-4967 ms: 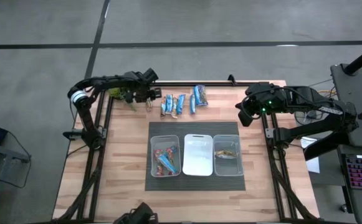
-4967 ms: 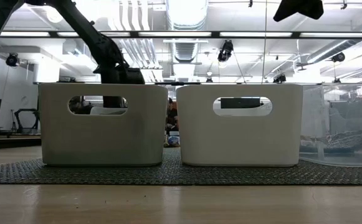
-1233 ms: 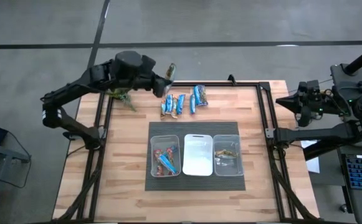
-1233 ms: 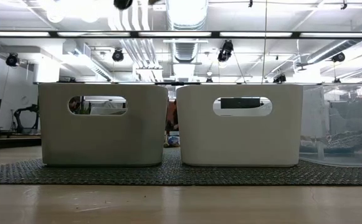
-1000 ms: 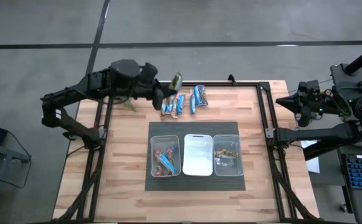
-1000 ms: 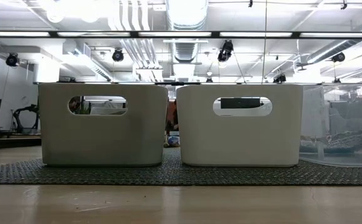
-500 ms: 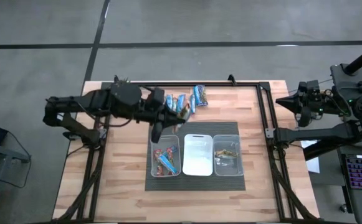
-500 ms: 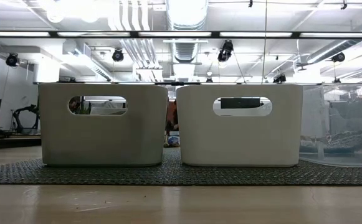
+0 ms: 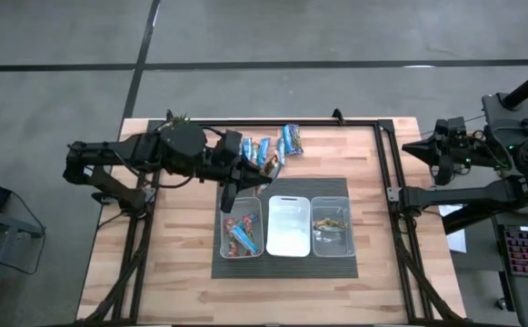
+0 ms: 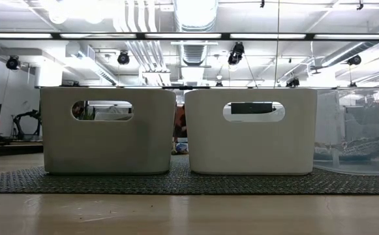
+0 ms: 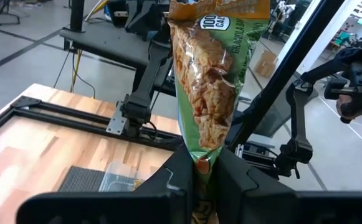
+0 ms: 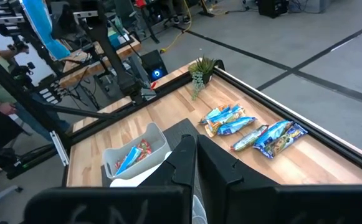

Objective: Pick and place Granola Bars by type
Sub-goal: Put the orange granola bar into the transparent bin

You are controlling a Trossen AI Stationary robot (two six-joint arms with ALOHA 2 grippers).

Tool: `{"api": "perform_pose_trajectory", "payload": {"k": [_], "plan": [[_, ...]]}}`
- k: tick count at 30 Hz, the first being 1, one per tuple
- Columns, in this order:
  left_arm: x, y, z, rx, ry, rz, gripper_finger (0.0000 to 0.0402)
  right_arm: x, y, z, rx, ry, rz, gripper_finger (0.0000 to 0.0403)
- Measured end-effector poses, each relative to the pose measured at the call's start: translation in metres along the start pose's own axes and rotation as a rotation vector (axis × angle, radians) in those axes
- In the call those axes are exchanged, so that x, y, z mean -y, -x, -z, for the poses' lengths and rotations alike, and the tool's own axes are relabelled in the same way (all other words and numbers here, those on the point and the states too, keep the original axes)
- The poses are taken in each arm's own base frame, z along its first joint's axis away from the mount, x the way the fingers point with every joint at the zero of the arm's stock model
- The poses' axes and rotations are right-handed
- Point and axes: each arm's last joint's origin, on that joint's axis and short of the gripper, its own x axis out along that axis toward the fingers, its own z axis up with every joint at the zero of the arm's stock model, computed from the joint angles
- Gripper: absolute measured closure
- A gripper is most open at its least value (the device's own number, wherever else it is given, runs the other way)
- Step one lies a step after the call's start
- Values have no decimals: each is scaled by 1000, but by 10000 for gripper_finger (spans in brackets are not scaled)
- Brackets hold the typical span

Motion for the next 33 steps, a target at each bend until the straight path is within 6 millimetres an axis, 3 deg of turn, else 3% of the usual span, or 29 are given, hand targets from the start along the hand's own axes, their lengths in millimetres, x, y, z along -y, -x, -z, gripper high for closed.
{"api": "perform_pose_trajectory", "payload": {"k": [12,16,33], "plan": [[-8,0,-9,71,-41,-17,379,0,0,0,1,-1,0,394],[-13,-9,-11,96,-51,-26,379,0,0,0,2,-1,0,394],[-32,-92,-20,40,-78,128,379,0,0,0,2,-1,0,394]]}}
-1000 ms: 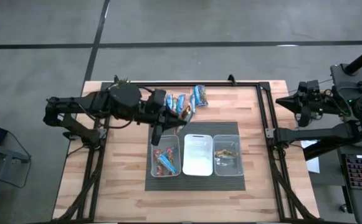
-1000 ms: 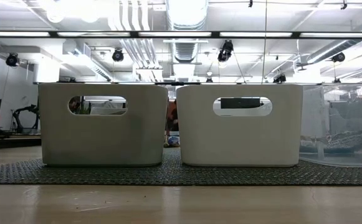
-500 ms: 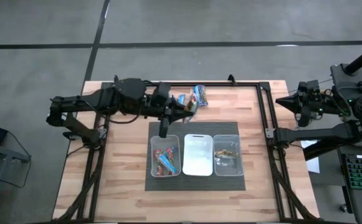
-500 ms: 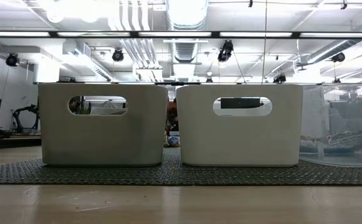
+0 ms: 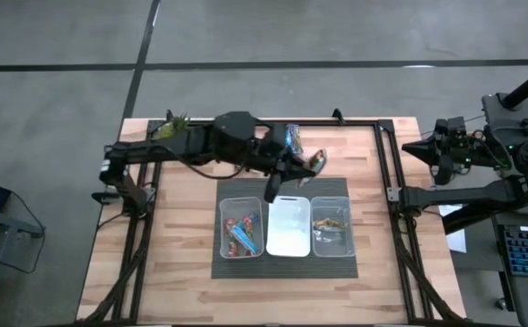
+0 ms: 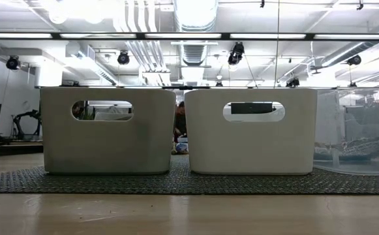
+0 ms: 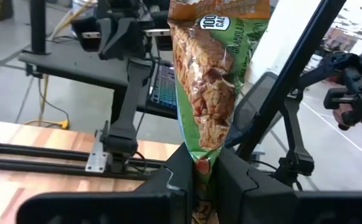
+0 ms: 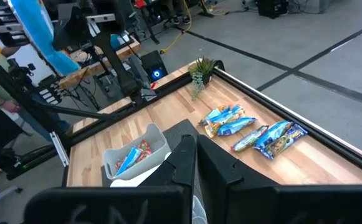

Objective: Pick and place Granola Bars by type
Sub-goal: Put the orange granola bar into the transparent bin

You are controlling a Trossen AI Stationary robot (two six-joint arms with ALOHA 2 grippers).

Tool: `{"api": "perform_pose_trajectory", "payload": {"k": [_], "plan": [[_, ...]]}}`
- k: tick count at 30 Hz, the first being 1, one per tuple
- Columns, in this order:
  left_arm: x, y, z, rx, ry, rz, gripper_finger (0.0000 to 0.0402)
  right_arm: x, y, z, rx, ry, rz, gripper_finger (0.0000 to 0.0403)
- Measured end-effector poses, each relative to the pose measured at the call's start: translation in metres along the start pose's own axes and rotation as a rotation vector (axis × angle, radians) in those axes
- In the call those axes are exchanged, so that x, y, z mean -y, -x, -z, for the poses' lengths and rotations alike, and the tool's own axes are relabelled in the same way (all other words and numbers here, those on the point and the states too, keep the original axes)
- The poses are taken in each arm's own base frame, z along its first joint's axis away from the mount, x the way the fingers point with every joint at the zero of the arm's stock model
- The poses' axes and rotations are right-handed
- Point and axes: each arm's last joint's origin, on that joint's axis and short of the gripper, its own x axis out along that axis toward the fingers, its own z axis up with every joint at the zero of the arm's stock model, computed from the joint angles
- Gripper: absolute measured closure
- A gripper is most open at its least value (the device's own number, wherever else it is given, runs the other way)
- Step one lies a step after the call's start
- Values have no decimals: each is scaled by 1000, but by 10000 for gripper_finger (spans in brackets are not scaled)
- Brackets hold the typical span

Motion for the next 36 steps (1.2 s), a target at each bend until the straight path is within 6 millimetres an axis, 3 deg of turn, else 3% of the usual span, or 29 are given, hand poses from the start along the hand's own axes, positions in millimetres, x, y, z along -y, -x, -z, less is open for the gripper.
{"api": "perform_pose_trajectory", "payload": {"k": [11,20,27,36], "plan": [[-22,-31,0,-80,1,-22,379,0,0,1,-7,1,3,394],[-30,-50,13,-108,19,-23,379,0,0,1,-7,1,4,394],[-36,-71,17,-7,-6,6,379,1,0,2,-25,4,12,394],[-46,-95,42,-63,22,37,378,1,0,3,-28,5,14,394]]}}
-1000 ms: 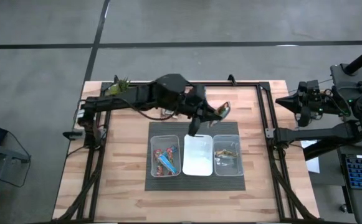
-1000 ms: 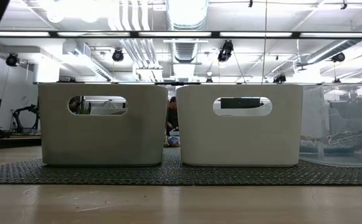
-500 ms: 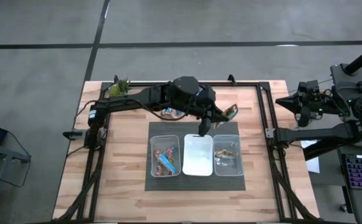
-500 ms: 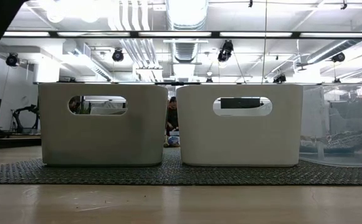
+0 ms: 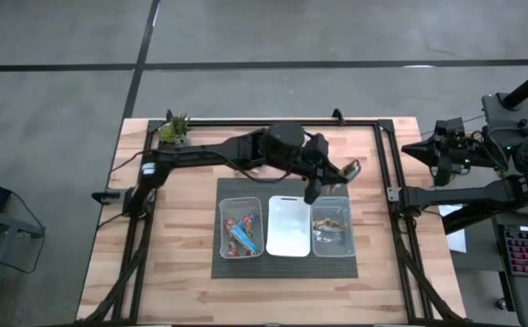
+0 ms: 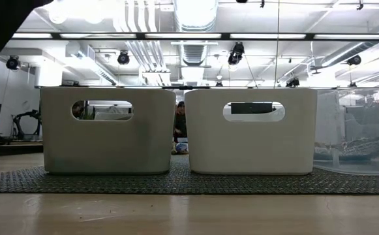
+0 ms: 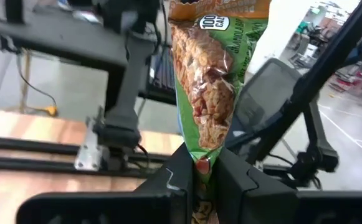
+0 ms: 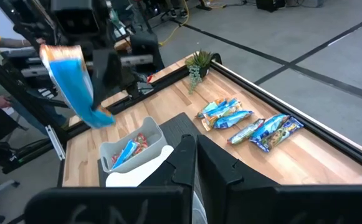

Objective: Pick and place Granola Bars by type
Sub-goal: Put the orange granola bar into the transparent bin

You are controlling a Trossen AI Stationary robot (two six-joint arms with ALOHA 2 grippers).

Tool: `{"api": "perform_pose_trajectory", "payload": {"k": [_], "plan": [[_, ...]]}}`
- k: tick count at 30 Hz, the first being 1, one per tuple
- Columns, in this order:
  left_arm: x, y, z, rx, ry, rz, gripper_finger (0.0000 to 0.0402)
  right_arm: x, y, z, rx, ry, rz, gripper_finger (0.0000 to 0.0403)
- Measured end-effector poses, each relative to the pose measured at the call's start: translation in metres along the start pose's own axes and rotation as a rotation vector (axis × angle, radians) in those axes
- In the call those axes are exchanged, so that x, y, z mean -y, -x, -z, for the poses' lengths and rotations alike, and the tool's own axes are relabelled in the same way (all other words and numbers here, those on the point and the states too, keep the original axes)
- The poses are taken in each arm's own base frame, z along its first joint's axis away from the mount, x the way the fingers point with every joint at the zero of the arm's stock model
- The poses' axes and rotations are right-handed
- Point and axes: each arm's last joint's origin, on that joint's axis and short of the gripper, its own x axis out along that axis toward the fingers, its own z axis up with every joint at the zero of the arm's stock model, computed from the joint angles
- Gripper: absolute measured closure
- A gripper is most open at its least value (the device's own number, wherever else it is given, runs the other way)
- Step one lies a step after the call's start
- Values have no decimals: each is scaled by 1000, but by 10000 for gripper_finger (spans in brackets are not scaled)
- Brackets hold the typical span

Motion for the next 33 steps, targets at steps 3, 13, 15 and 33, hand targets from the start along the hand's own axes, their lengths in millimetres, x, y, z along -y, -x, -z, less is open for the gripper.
{"api": "perform_pose_trajectory", "payload": {"k": [3,13,15,33], "plan": [[-3,-7,11,-64,23,23,378,0,-1,1,-3,1,2,394],[-19,-34,50,-208,71,35,378,2,-13,8,-38,9,42,394],[-22,-39,57,-231,87,45,378,3,-16,10,-48,10,49,394],[-48,-76,116,-377,131,9,378,4,-20,13,-64,-5,57,394]]}}
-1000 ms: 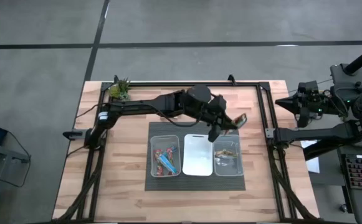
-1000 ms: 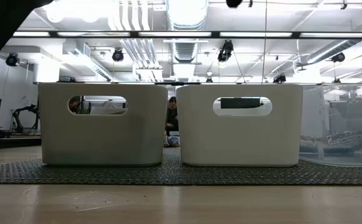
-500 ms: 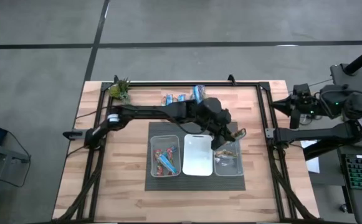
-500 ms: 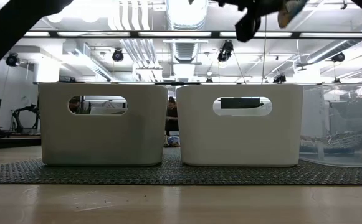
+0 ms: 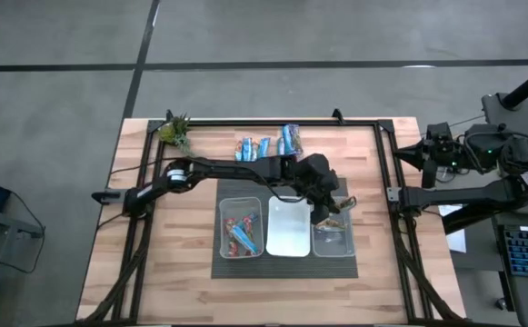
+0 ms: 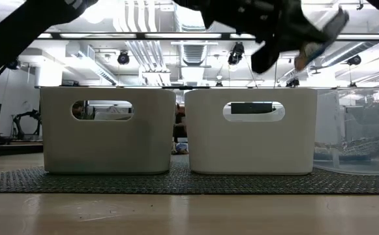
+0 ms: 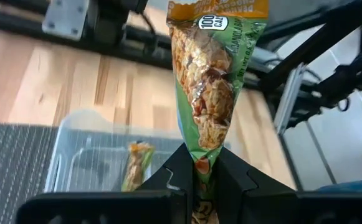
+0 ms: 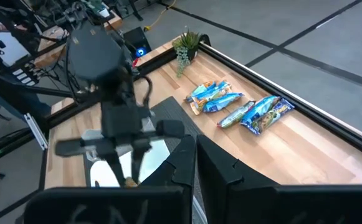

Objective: Pick and place Granola Bars by type
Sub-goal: Put the orange granola bar into the transparent bin

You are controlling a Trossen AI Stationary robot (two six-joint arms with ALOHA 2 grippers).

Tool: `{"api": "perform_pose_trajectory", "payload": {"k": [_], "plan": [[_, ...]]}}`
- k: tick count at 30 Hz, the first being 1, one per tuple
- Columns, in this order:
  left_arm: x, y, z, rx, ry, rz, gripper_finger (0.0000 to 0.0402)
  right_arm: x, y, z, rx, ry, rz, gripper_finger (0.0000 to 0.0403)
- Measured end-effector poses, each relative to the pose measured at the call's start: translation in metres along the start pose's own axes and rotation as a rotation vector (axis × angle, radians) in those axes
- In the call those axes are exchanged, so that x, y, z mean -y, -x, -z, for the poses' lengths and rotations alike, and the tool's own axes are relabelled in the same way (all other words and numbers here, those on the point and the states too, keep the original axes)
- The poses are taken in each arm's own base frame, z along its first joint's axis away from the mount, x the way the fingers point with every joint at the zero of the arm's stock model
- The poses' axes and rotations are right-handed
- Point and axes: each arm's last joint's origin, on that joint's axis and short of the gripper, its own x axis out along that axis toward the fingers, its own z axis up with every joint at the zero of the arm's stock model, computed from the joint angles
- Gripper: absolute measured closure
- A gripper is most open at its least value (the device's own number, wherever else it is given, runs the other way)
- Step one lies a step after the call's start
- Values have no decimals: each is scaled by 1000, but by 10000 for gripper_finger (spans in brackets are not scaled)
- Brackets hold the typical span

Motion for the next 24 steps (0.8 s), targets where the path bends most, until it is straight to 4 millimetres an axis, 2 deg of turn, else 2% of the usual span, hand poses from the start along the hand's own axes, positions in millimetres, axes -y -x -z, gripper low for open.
{"api": "perform_pose_trajectory", "payload": {"k": [11,18,24], "plan": [[-21,-31,26,-74,31,-24,378,0,-1,0,-2,-6,3,394],[-26,-36,35,-125,48,-39,378,0,-1,0,-2,-6,3,394],[-30,-35,35,-128,50,-62,377,0,-1,0,-2,-6,4,394]]}}
